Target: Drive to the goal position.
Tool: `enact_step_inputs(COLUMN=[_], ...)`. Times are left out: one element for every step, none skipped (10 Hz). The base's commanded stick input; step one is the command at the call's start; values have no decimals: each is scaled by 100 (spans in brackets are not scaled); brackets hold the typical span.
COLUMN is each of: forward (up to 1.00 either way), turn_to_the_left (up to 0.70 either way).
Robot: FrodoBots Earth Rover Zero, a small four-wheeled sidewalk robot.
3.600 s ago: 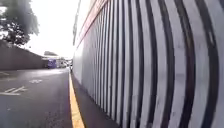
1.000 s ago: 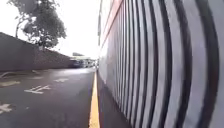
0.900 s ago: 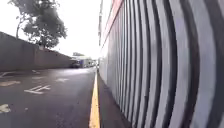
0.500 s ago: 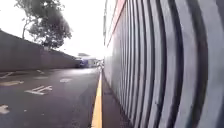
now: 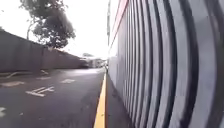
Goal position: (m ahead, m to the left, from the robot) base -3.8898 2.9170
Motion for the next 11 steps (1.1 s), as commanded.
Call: enact_step_inputs(forward=[31, 31, 31, 31, 31, 31, 31, 35, 47, 48, 47], turn_to_the_left=[0, 0, 0, 0, 0, 0, 0, 0, 0, 0, 0])
